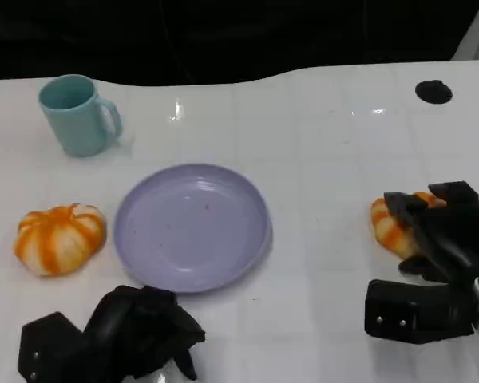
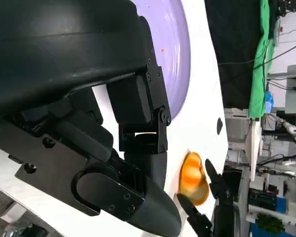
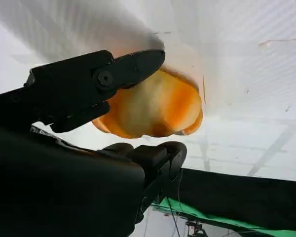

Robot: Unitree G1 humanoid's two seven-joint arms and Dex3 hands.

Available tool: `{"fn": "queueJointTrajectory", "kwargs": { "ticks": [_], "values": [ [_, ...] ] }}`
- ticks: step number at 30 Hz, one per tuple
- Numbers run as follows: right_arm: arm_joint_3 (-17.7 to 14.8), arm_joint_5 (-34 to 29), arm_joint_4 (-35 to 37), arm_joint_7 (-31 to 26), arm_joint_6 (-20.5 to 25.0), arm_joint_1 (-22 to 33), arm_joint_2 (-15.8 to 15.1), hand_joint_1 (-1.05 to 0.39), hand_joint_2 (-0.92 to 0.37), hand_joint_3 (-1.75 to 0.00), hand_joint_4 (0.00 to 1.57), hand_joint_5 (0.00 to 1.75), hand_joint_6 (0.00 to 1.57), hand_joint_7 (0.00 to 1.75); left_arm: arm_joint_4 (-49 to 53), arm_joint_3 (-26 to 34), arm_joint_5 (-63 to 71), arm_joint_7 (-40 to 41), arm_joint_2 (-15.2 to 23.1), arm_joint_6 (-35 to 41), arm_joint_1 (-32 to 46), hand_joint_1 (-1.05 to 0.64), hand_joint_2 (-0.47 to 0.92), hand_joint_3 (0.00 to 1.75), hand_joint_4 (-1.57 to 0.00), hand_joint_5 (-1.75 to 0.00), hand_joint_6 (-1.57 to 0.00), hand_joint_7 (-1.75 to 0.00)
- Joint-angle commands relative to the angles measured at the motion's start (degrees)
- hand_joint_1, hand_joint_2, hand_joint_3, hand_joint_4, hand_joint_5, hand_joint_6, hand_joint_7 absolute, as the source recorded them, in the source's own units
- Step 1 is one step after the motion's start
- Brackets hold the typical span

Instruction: Grasp the bread from the table and place it into the plate.

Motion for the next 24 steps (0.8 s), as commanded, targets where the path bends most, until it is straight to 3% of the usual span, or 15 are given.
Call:
{"fn": "queueJointTrajectory", "kwargs": {
  "ticks": [1, 4, 6, 7, 8, 9, 10, 11, 13, 14, 15, 20, 21, 22, 24],
  "values": [
    [0.7, 1.8, 4.3, -1.8, -0.4, -2.7, 0.2, -0.51, -0.87, -0.01, 0.05, 0.42, 0.34, 0.01, 0.1, 0.5, 0.3, 0.3, 0.8, -0.6, 0.4, -1.05, 0.82, 0.01, -1.44, -1.04, -1.52, -0.59],
    [1.2, 2.6, 7.6, -3.9, -1.6, -4.4, 0.6, -0.5, -0.89, -0.01, 0.13, 0.39, 0.36, 0.01, 0.2, 0.6, 0.3, 0.4, 0.8, -0.5, 0.3, -1.05, 0.82, 0.01, -1.45, -1.04, -1.53, -0.59],
    [1.2, 3.6, 9.9, -6.5, -3.9, -5.3, 0.7, -0.43, -0.89, 0.0, 0.29, 0.35, 0.44, 0.03, 0.1, 0.6, 0.1, 0.4, 0.7, -0.3, 0.4, -1.05, 0.82, 0.0, -1.45, -1.04, -1.53, -0.59],
    [0.9, 4.5, 11.1, -8.0, -5.8, -5.7, 0.7, -0.34, -0.91, -0.01, 0.58, 0.38, 0.62, 0.07, 0.0, 0.6, 0.1, 0.4, 0.7, -0.1, 0.4, -1.05, 0.82, 0.0, -1.45, -1.04, -1.53, -0.59],
    [0.5, 5.7, 12.0, -9.1, -7.6, -5.9, 0.7, -0.28, -0.91, -0.03, 0.77, 0.42, 0.76, 0.11, 0.0, 0.6, 0.1, 0.5, 0.7, -0.1, 0.4, -1.05, 0.81, 0.0, -1.45, -1.04, -1.53, -0.59],
    [0.4, 6.4, 13.0, -10.3, -9.2, -6.2, 0.7, -0.24, -0.91, -0.06, 0.93, 0.65, 0.95, 0.17, 0.1, 0.6, 0.2, 0.5, 0.7, -0.1, 0.4, -1.05, 0.81, 0.0, -1.45, -1.04, -1.53, -0.59],
    [0.7, 6.6, 14.0, -11.4, -10.3, -6.5, 0.5, -0.2, -0.91, -0.08, 0.91, 1.24, 1.14, 0.26, 0.1, 0.6, 0.2, 0.5, 0.7, -0.2, 0.4, -1.05, 0.81, 0.0, -1.45, -1.04, -1.53, -0.59],
    [1.2, 6.4, 14.7, -12.5, -10.9, -6.8, 0.3, -0.2, -0.91, -0.07, 0.92, 1.49, 1.15, 0.46, 0.1, 0.5, 0.2, 0.5, 0.6, -0.3, 0.4, -1.05, 0.81, 0.0, -1.45, -1.04, -1.53, -0.59],
    [2.0, 6.0, 16.0, -14.3, -11.9, -7.3, 0.1, -0.19, -0.91, -0.05, 0.89, 1.68, 0.85, 1.3, 0.1, 0.5, 0.2, 0.5, 0.7, -0.3, 0.4, -1.05, 0.81, 0.0, -1.45, -1.04, -1.53, -0.58],
    [2.1, 6.1, 16.6, -15.2, -12.6, -7.5, 0.0, -0.19, -0.92, -0.07, 0.88, 1.72, 0.73, 1.56, 0.0, 0.5, 0.3, 0.5, 0.7, -0.4, 0.4, -1.05, 0.81, 0.0, -1.45, -1.04, -1.53, -0.58],
    [2.2, 6.3, 17.1, -16.0, -13.3, -7.6, 0.0, -0.19, -0.92, -0.09, 0.88, 1.73, 0.69, 1.67, 0.0, 0.4, 0.3, 0.5, 0.7, -0.3, 0.4, -1.05, 0.81, 0.0, -1.45, -1.04, -1.53, -0.58],
    [2.4, 6.8, 17.5, -18.5, -14.6, -7.9, -0.2, -0.18, -0.88, -0.16, 0.87, 1.75, 0.64, 1.74, 0.1, 0.5, 0.0, 0.3, 0.5, -0.4, 0.4, -1.05, 0.81, 0.0, -1.44, -1.04, -1.52, -0.58],
    [2.3, 7.1, 17.3, -19.3, -15.2, -7.9, -0.2, -0.18, -0.82, -0.28, 0.88, 1.75, 0.64, 1.75, 0.0, 0.5, 0.1, 0.3, 0.5, -0.3, 0.4, -1.05, 0.81, 0.0, -1.44, -1.04, -1.52, -0.58],
    [2.0, 7.4, 17.2, -20.0, -15.8, -7.8, -0.1, -0.17, -0.62, -0.61, 0.88, 1.75, 0.65, 1.75, -0.1, 0.5, 0.1, 0.4, 0.6, -0.2, 0.4, -1.05, 0.81, 0.0, -1.44, -1.04, -1.53, -0.58],
    [1.9, 7.7, 17.1, -21.5, -16.7, -7.9, -0.1, -0.17, -0.48, -0.86, 0.89, 1.75, 0.65, 1.75, -0.1, 0.4, 0.4, 0.6, 0.6, -0.2, 0.4, -1.05, 0.82, 0.0, -1.45, -1.04, -1.53, -0.58]
  ]
}}
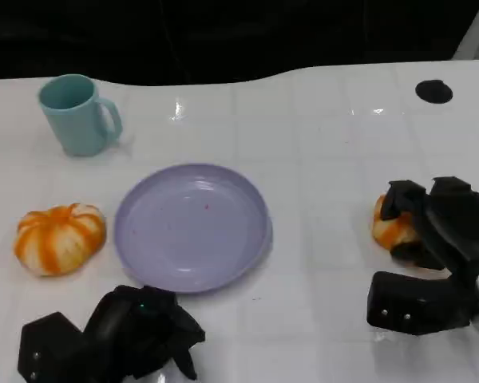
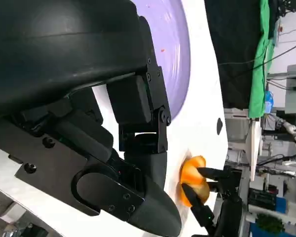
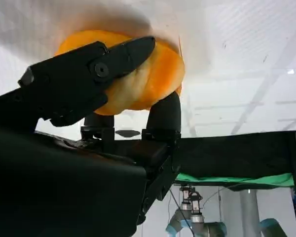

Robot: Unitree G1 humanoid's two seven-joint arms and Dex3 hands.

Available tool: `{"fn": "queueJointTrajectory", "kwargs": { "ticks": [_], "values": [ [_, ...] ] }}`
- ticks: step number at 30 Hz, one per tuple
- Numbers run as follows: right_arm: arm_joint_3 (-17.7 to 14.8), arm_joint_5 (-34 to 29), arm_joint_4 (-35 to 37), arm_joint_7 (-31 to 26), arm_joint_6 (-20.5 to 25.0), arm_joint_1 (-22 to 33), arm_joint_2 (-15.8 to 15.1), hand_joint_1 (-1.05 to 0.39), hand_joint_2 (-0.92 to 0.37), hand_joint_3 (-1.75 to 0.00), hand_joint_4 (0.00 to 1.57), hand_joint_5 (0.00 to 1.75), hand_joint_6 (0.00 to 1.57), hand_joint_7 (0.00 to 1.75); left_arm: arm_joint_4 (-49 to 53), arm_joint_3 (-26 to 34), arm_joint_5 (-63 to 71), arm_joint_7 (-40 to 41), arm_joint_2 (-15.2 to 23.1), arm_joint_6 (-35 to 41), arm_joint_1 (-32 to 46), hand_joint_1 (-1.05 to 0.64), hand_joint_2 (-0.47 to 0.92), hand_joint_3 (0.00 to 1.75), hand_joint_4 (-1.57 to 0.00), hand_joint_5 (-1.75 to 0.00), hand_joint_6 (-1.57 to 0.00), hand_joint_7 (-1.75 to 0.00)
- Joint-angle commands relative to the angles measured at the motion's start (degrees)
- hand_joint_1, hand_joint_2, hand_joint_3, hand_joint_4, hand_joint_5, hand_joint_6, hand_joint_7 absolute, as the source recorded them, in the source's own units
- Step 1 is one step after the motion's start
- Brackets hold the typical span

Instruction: Grasp the bread from the table and place it into the plate.

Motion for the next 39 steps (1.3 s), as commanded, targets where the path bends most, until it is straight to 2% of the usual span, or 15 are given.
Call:
{"fn": "queueJointTrajectory", "kwargs": {
  "ticks": [1, 6, 14, 21, 27, 29, 33, 39],
  "values": [
    [-0.6, 1.2, -0.2, -4.1, -2.4, -0.7, -1.0, -0.17, -0.43, -0.94, 0.89, 1.75, 0.66, 1.75, -0.1, 0.4, 0.4, 0.7, 0.7, -0.1, 0.4, -1.05, 0.82, 0.0, -1.45, -1.04, -1.53, -0.59],
    [-0.2, 1.0, -0.9, -8.5, -5.1, -1.1, -0.6, -0.17, -0.38, -1.13, 0.94, 1.75, 0.7, 1.75, 0.3, 0.6, 0.1, 0.3, 0.7, -0.3, 0.3, -1.05, 0.82, 0.0, -1.45, -1.03, -1.53, -0.58],
    [-0.3, 2.1, -6.7, -7.9, -8.7, -0.5, -0.2, -0.17, -0.36, -1.31, 0.98, 1.75, 0.75, 1.75, -0.4, 0.5, 0.3, 0.7, 0.8, 0.5, 0.6, -1.05, 0.81, 0.0, -1.45, -1.03, -1.53, -0.58],
    [0.3, 3.6, -15.9, -2.0, -11.1, 0.8, 2.6, -0.17, -0.3, -1.42, 0.99, 1.75, 0.78, 1.71, 0.0, 0.4, 0.3, 0.4, 0.6, -0.4, 0.7, -1.05, 0.82, 0.0, -1.45, -1.03, -1.53, -0.58],
    [1.7, 3.7, -22.1, 5.5, -9.0, 1.2, 6.8, -0.19, -0.27, -1.39, 0.97, 1.75, 0.85, 1.54, -0.7, 0.2, 0.5, 0.5, 0.6, -0.3, 1.3, -1.05, 0.82, 0.01, -1.45, -1.03, -1.53, -0.58],
    [2.6, 3.2, -22.2, 6.8, -8.7, 0.6, 8.2, -0.19, -0.29, -1.35, 0.96, 1.75, 0.85, 1.53, -0.8, 0.1, 0.5, 0.4, 0.7, -0.5, 1.3, -1.05, 0.82, 0.01, -1.46, -1.03, -1.53, -0.57],
    [3.9, 2.5, -20.5, 7.1, -8.9, -1.4, 10.9, -0.16, -0.31, -1.32, 0.96, 1.75, 0.8, 1.66, -1.0, 0.2, 0.4, 0.1, 0.8, -0.5, 1.5, -1.05, 0.82, 0.01, -1.45, -1.03, -1.53, -0.57],
    [6.3, 0.3, -13.3, 4.5, -9.5, -7.1, 15.1, -0.2, -0.33, -1.26, 0.96, 1.75, 0.76, 1.72, -1.3, 0.2, 0.2, -0.3, 0.8, -0.3, 1.7, -1.05, 0.82, 0.0, -1.45, -1.03, -1.54, -0.57]
  ]
}}
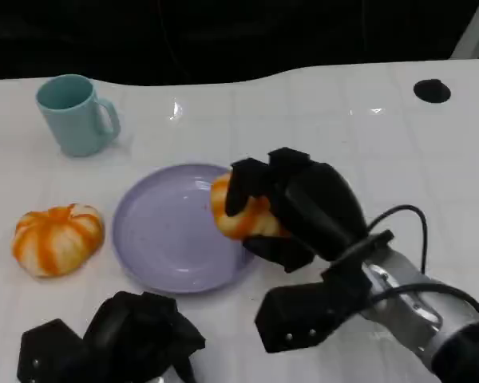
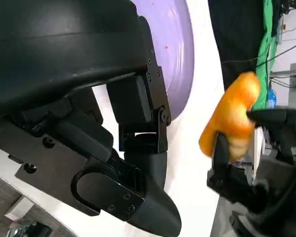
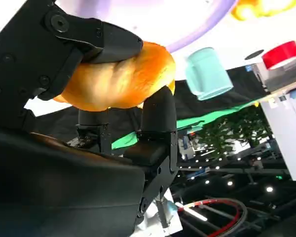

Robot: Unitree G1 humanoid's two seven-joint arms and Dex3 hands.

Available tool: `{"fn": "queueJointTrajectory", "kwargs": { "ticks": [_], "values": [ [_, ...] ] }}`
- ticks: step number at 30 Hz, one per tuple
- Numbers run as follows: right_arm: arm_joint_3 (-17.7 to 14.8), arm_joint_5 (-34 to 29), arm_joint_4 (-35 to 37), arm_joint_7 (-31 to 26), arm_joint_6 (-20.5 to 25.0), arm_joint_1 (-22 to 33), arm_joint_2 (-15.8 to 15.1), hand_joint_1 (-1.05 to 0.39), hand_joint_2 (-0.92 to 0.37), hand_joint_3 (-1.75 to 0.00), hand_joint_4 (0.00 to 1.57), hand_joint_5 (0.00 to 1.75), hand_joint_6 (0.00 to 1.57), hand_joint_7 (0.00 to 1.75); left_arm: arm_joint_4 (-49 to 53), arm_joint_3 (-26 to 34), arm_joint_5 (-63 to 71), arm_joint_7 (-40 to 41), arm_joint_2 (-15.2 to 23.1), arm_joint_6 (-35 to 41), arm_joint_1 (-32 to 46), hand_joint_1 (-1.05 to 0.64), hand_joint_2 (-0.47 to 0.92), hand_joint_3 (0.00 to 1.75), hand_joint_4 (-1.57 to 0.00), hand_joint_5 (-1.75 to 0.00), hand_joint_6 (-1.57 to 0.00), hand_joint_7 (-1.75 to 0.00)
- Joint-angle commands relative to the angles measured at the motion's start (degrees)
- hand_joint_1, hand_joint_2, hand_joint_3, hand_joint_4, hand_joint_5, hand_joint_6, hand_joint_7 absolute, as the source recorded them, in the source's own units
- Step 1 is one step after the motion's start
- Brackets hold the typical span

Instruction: Grasp the bread from the table and place it into the plate.

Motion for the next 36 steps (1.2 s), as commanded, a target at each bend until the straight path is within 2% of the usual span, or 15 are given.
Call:
{"fn": "queueJointTrajectory", "kwargs": {
  "ticks": [1, 4, 7, 10, 13, 14, 15, 17, 19, 20, 22, 24, 26, 30, 36],
  "values": [
    [2.1, -2.7, 4.7, -2.8, 0.1, -5.2, 2.0, -0.21, -0.34, -1.22, 0.95, 1.75, 0.74, 1.69, -0.6, 0.3, -0.3, -0.3, 0.8, 0.0, 0.5, -1.05, 0.81, 0.0, -1.45, -1.03, -1.54, -0.57],
    [3.1, -3.2, 8.8, -5.0, -0.9, -7.4, 3.8, -0.2, -0.35, -1.15, 0.96, 1.75, 0.75, 1.57, -0.8, 0.2, -0.1, -0.1, 0.7, 0.0, 0.6, -1.05, 0.81, 0.0, -1.45, -1.02, -1.54, -0.57],
    [4.0, -3.6, 14.3, -8.5, -1.8, -9.6, 5.9, -0.23, -0.36, -1.22, 0.97, 1.75, 0.74, 1.69, -1.1, 0.1, 0.3, 0.2, 0.7, -0.1, 0.8, -1.05, 0.82, 0.0, -1.45, -1.02, -1.54, -0.57],
    [4.7, -3.2, 17.3, -8.4, -1.3, -11.1, 7.1, -0.24, -0.37, -1.12, 0.94, 1.75, 0.7, 1.71, -1.3, 0.1, 0.5, 0.4, 0.6, -0.1, 0.9, -1.05, 0.82, 0.01, -1.45, -1.02, -1.54, -0.57],
    [4.6, -2.2, 18.7, -7.4, -1.9, -11.5, 7.8, -0.23, -0.45, -0.93, 0.88, 1.75, 0.76, 1.43, -1.5, 0.1, 0.5, 0.4, 0.5, -0.1, 1.1, -1.05, 0.82, 0.01, -1.45, -1.02, -1.54, -0.57],
    [4.4, -1.7, 18.9, -6.7, -2.1, -11.5, 8.0, -0.23, -0.47, -0.88, 0.84, 1.75, 0.81, 1.27, -1.5, 0.1, 0.5, 0.4, 0.5, -0.2, 1.1, -1.05, 0.83, 0.01, -1.46, -1.03, -1.54, -0.57],
    [4.3, -1.3, 19.1, -6.1, -2.3, -11.5, 8.1, -0.23, -0.54, -0.71, 0.82, 1.56, 0.87, 1.0, -1.5, 0.1, 0.5, 0.4, 0.5, -0.3, 1.1, -1.05, 0.83, 0.01, -1.46, -1.03, -1.54, -0.57],
    [4.3, -0.6, 19.2, -4.0, -1.9, -11.4, 8.1, -0.24, -0.64, -0.51, 0.8, 1.35, 0.92, 0.73, -1.5, 0.2, 0.2, 0.2, 0.4, -0.2, 1.1, -1.05, 0.83, 0.01, -1.46, -1.02, -1.53, -0.57],
    [4.9, -0.5, 18.9, -0.3, -1.1, -11.6, 7.7, -0.26, -0.78, -0.31, 0.64, 1.0, 0.79, 0.38, -1.4, 0.3, -0.1, 0.0, 0.4, -0.2, 1.1, -1.05, 0.82, 0.01, -1.46, -1.02, -1.53, -0.57],
    [5.1, -0.6, 18.7, 1.4, -0.6, -11.6, 7.5, -0.32, -0.85, -0.21, 0.43, 0.73, 0.65, 0.2, -1.4, 0.3, -0.1, -0.2, 0.4, -0.2, 1.0, -1.05, 0.82, 0.01, -1.46, -1.02, -1.53, -0.57],
    [5.3, -0.5, 17.8, 4.2, 0.2, -11.4, 7.1, -0.38, -0.9, -0.14, 0.27, 0.53, 0.52, 0.06, -1.4, 0.3, -0.2, -0.2, 0.5, -0.1, 1.0, -1.05, 0.82, 0.01, -1.46, -1.02, -1.53, -0.57],
    [5.3, -0.2, 16.4, 6.4, 0.5, -10.9, 6.6, -0.49, -0.92, -0.16, 0.11, 0.42, 0.36, 0.01, -1.4, 0.3, -0.1, -0.1, 0.5, 0.0, 0.9, -1.05, 0.82, 0.01, -1.46, -1.02, -1.54, -0.57],
    [5.1, 0.0, 15.2, 7.7, 0.8, -10.5, 6.1, -0.57, -0.92, -0.2, 0.03, 0.39, 0.28, 0.0, -1.4, 0.3, 0.1, 0.0, 0.6, -0.1, 0.9, -1.05, 0.82, 0.01, -1.46, -1.02, -1.54, -0.57],
    [4.7, 0.9, 10.7, 12.3, 0.8, -8.8, 4.0, -0.66, -0.92, -0.28, 0.0, 0.31, 0.17, 0.0, -0.9, 0.3, 0.2, 0.0, 0.5, -0.4, 0.5, -1.05, 0.83, 0.01, -1.46, -1.02, -1.53, -0.57],
    [3.3, 2.7, 2.5, 16.2, 0.3, -4.3, 0.1, -0.7, -0.92, -0.32, 0.0, 0.32, 0.15, 0.0, -0.6, 0.5, 0.0, 0.0, 0.4, 0.0, 0.3, -1.05, 0.82, 0.01, -1.46, -1.02, -1.54, -0.57]
  ]
}}
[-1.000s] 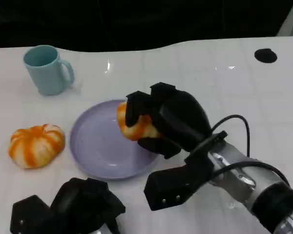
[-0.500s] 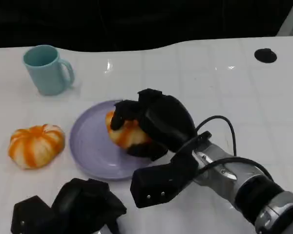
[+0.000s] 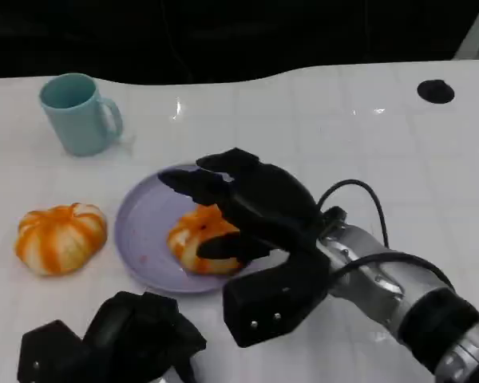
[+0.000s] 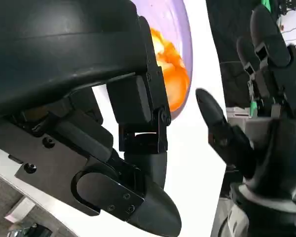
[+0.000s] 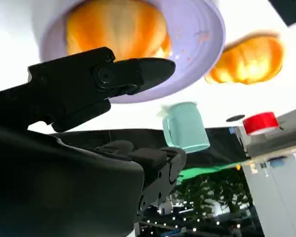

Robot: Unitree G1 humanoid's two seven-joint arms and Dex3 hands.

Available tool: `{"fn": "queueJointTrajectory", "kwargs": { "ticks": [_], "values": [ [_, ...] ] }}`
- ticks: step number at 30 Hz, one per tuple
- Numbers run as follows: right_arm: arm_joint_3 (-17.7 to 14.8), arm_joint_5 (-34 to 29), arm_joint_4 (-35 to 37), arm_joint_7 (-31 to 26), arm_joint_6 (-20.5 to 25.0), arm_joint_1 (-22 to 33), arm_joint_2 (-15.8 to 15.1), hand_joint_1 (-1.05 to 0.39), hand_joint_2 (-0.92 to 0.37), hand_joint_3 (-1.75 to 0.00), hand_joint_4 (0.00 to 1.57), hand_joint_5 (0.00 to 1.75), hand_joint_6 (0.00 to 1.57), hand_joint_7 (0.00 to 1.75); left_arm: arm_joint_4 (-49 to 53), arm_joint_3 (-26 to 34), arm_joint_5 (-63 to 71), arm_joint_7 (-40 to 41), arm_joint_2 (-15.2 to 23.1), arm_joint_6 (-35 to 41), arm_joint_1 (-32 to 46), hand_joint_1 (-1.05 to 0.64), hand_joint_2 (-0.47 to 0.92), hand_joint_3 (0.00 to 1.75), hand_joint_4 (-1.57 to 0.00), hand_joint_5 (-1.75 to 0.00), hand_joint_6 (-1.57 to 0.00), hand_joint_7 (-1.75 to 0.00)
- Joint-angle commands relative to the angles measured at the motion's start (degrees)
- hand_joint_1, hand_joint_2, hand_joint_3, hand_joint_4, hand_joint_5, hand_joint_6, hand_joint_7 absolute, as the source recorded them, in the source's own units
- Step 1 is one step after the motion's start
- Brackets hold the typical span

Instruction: Grasp the bread from the table and place it into the plate.

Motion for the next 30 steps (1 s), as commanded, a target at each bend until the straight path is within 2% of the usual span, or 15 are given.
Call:
{"fn": "queueJointTrajectory", "kwargs": {
  "ticks": [1, 5, 9, 14, 20, 26, 27, 29, 30],
  "values": [
    [-1.7, 2.3, -6.0, 2.9, -0.2, 3.8, -3.4, -0.7, -0.92, -0.32, 0.0, 0.32, 0.15, 0.0, 0.5, 0.5, -0.4, 0.1, 0.5, -0.1, -0.2, -1.05, 0.82, 0.01, -1.45, -1.02, -1.54, -0.57],
    [-4.4, 5.7, -12.7, 4.0, -1.3, 9.1, -5.6, -0.69, -0.92, -0.29, 0.0, 0.4, 0.18, 0.02, 0.7, 0.5, 0.0, 0.4, 0.6, -0.2, -0.4, -1.05, 0.83, 0.01, -1.45, -1.02, -1.54, -0.57],
    [-7.6, 9.4, -19.2, 5.3, -2.4, 14.8, -8.2, -0.61, -0.92, -0.28, 0.03, 0.53, 0.24, 0.04, 0.6, 0.5, -0.1, 0.4, 0.5, -0.1, -0.3, -1.05, 0.82, 0.01, -1.45, -1.02, -1.54, -0.57],
    [-11.2, 14.8, -25.3, 8.2, -4.0, 21.3, -10.6, -0.55, -0.92, -0.28, 0.09, 0.58, 0.31, 0.07, 0.5, 0.4, 0.1, 0.5, 0.6, 0.0, -0.3, -1.05, 0.82, 0.01, -1.45, -1.02, -1.54, -0.57],
    [-14.5, 19.7, -30.3, 11.6, -5.7, 27.6, -12.9, -0.52, -0.92, -0.28, 0.15, 0.65, 0.38, 0.1, 0.4, 0.4, 0.2, 0.7, 0.5, -0.2, -0.3, -1.05, 0.83, 0.01, -1.46, -1.02, -1.54, -0.57],
    [-17.9, 25.1, -32.4, 12.8, -8.4, 33.6, -13.2, -0.42, -0.92, -0.14, 0.34, 0.8, 0.55, 0.17, -0.5, 0.2, 0.2, 1.0, 0.3, 0.9, -0.1, -1.05, 0.82, 0.0, -1.47, -1.02, -1.55, -0.57],
    [-18.5, 26.3, -32.5, 13.1, -9.0, 34.5, -13.1, -0.38, -0.92, -0.13, 0.42, 0.89, 0.6, 0.24, -0.7, 0.2, 0.2, 1.1, 0.2, 1.1, 0.0, -1.05, 0.82, 0.0, -1.47, -1.02, -1.55, -0.57],
    [-19.5, 29.3, -32.1, 14.2, -10.4, 36.0, -12.9, -0.34, -0.92, -0.12, 0.47, 1.01, 0.52, 0.55, -1.2, 0.1, 0.3, 1.3, 0.2, 1.5, 0.2, -1.05, 0.81, 0.0, -1.47, -1.02, -1.55, -0.57],
    [-20.0, 31.0, -31.8, 14.9, -11.2, 36.6, -12.8, -0.3, -0.92, -0.16, 0.5, 1.15, 0.49, 0.82, -1.3, 0.1, 0.3, 1.3, 0.2, 1.6, 0.3, -1.05, 0.81, 0.0, -1.47, -1.02, -1.55, -0.57]
  ]
}}
